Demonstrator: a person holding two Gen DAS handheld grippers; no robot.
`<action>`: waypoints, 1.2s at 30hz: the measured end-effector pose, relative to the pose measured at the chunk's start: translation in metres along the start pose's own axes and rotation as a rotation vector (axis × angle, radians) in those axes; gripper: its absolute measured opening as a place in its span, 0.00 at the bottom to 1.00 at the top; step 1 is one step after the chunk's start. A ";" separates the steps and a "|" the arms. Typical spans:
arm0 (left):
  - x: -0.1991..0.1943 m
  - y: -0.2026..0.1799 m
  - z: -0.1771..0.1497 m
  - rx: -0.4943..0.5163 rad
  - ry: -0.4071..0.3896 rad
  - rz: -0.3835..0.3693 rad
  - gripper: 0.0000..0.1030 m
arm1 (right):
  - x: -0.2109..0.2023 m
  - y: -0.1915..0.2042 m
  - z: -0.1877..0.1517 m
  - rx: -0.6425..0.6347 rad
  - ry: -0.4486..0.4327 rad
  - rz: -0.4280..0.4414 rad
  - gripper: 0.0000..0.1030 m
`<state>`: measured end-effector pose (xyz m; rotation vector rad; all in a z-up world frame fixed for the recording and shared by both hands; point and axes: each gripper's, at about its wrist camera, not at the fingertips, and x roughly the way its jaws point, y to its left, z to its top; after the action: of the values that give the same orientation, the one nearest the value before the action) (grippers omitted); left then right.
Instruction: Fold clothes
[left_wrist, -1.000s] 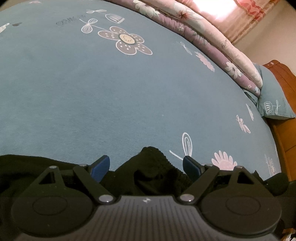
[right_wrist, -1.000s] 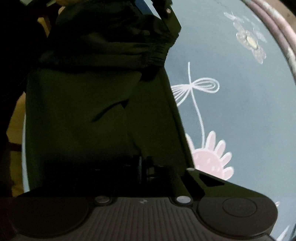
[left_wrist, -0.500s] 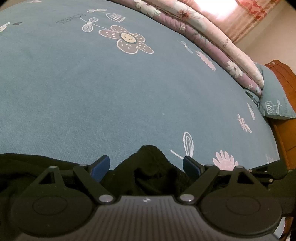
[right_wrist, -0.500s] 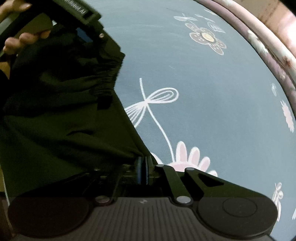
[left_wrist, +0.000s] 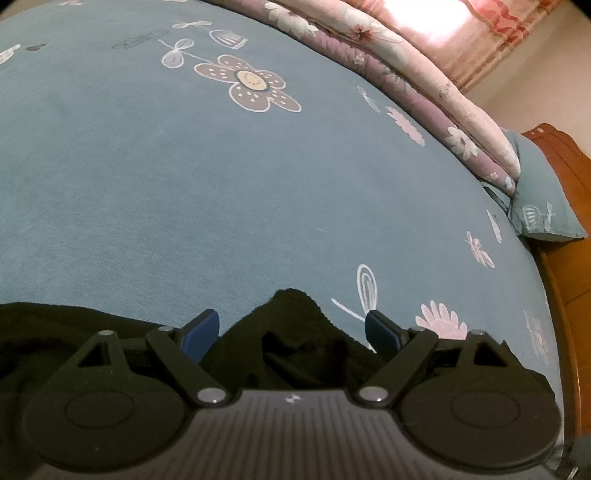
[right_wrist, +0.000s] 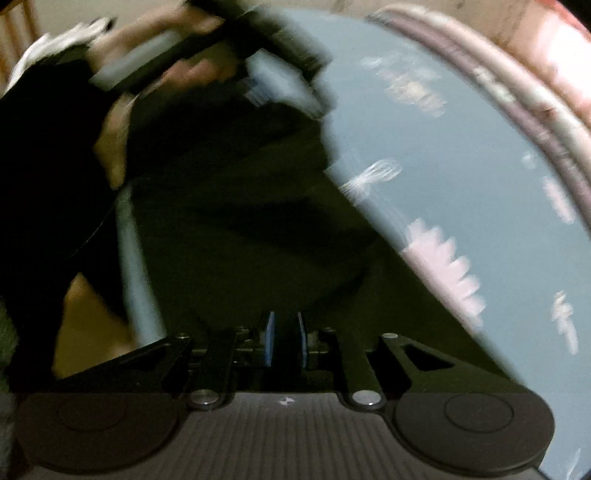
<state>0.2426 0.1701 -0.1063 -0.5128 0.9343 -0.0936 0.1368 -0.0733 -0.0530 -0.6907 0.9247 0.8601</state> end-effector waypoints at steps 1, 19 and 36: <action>0.000 -0.001 -0.001 0.006 0.001 -0.001 0.84 | 0.004 0.009 -0.005 -0.012 0.022 -0.017 0.16; 0.000 -0.006 -0.006 0.022 0.010 -0.006 0.84 | 0.026 0.037 -0.020 -0.085 0.100 -0.111 0.04; 0.000 -0.006 -0.006 0.018 0.009 -0.006 0.84 | -0.004 0.027 -0.023 0.050 0.051 0.057 0.21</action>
<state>0.2386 0.1627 -0.1069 -0.4991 0.9405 -0.1098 0.1028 -0.0801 -0.0633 -0.6485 1.0127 0.8704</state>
